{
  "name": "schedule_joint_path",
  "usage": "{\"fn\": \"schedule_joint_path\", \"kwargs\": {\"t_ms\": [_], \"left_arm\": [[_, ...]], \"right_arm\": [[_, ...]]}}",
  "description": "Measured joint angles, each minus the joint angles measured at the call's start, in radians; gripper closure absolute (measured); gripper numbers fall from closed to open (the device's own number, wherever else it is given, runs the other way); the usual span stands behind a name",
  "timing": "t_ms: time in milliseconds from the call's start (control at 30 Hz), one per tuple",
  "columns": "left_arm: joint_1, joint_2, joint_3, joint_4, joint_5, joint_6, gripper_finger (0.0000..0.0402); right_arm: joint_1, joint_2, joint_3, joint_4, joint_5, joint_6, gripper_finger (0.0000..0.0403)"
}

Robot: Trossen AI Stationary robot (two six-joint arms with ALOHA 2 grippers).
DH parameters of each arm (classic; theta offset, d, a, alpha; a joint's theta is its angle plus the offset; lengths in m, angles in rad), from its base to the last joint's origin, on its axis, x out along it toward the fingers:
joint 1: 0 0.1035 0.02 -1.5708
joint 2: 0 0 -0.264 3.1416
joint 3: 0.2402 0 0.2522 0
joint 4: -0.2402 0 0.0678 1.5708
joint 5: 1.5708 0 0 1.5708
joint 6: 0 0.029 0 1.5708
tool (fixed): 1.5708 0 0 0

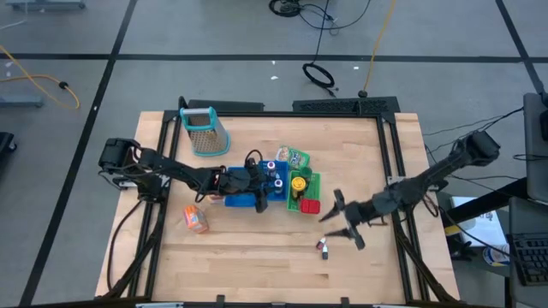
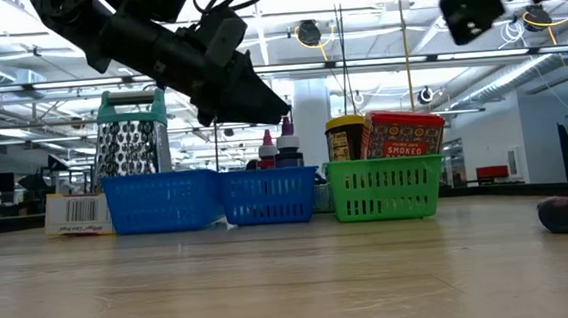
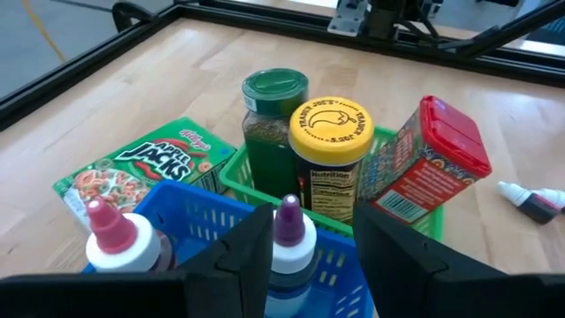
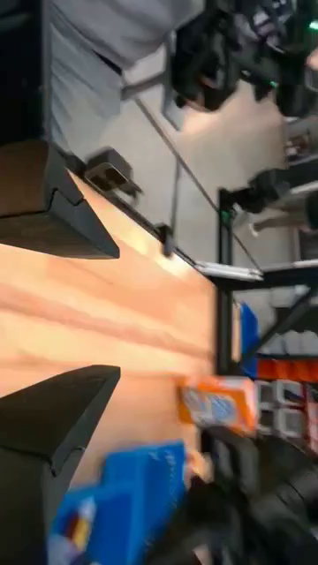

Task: Pick & Place Kitchen Items
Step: Put the small pink food coloring bottle into the right blue bin

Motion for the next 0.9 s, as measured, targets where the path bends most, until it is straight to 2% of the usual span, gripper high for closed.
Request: {"fn": "schedule_joint_path", "kwargs": {"t_ms": [167,467,733,900], "left_arm": [[0.0,0.0,0.0,0.002,0.0,0.0,0.0243],[0.0,0.0,0.0,0.004,0.0,-0.003,0.0243],[0.0,0.0,0.0,0.006,-0.001,-0.006,0.0242],[0.0,0.0,0.0,0.006,-0.001,-0.006,0.0243]], "right_arm": [[0.115,0.101,0.0,-0.001,0.154,0.054,0.0202],[0.211,0.296,0.0,0.052,0.324,0.194,0.0202],[0.221,0.468,0.0,0.182,0.324,0.193,0.0202],[0.23,0.531,0.001,0.19,0.323,0.224,0.0202]]}}
